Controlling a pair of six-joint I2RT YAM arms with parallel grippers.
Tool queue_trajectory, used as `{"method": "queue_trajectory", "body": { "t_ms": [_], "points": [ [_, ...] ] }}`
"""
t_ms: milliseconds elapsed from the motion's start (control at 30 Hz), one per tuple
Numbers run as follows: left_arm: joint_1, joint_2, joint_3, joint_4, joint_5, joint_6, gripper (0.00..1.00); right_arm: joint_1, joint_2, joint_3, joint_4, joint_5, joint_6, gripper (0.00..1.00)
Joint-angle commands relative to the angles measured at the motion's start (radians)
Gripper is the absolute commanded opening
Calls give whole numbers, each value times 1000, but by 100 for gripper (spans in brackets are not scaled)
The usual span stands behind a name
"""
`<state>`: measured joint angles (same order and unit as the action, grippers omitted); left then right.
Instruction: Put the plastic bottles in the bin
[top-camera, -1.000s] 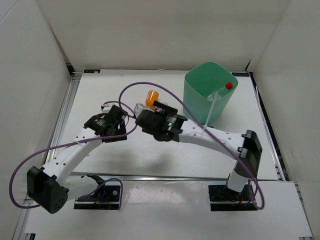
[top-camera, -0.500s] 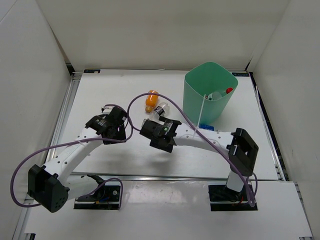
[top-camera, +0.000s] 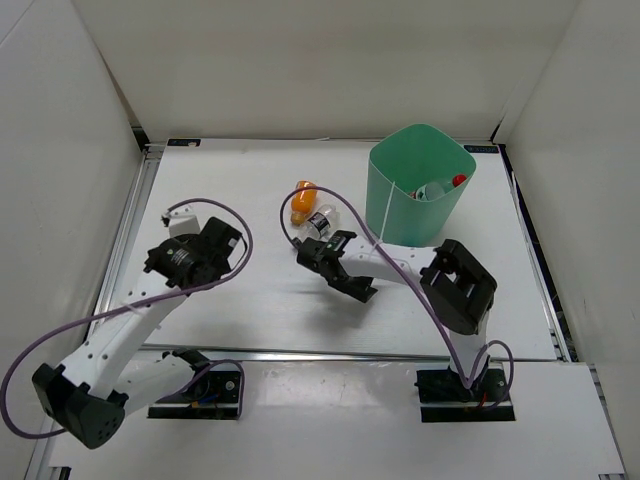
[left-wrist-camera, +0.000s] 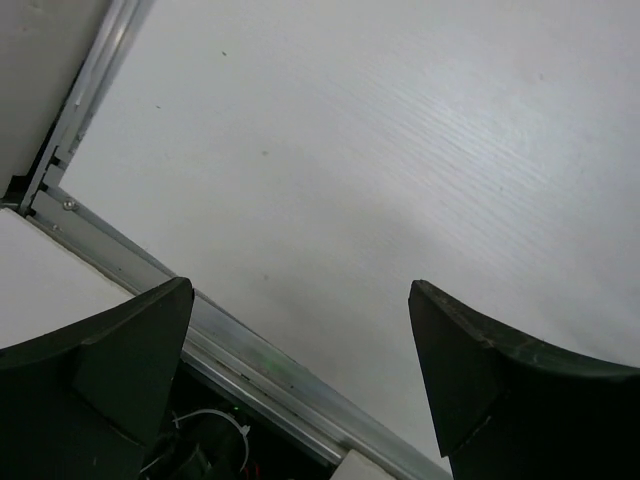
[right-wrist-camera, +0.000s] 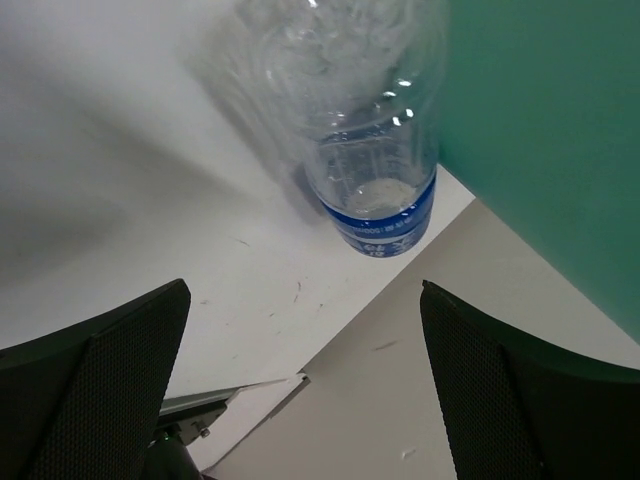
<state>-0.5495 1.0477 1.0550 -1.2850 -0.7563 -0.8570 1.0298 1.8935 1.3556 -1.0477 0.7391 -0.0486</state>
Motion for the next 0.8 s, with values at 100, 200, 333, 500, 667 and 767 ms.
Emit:
{"method": "queue_trajectory", "body": {
  "t_ms": [100, 200, 333, 500, 667, 767],
  "points": [
    [-4, -101, -1, -33, -138, -90, 100, -40, 6, 14, -23, 79, 66, 99],
    [-4, -172, -33, 18, -138, -36, 100, -71, 24, 23, -14, 79, 66, 99],
    [-4, -225, -58, 64, -120, 10, 100, -94, 62, 71, -23, 69, 89, 99],
    [-4, -152, -56, 78, -81, 47, 100, -131, 96, 95, 3, 37, 99, 99],
    [-4, -161, -66, 88, -92, 47, 100, -142, 127, 131, 12, -3, 99, 99],
    [-4, -173, -75, 99, -92, 56, 100, -152, 136, 131, 23, -82, 113, 99]
  ]
}}
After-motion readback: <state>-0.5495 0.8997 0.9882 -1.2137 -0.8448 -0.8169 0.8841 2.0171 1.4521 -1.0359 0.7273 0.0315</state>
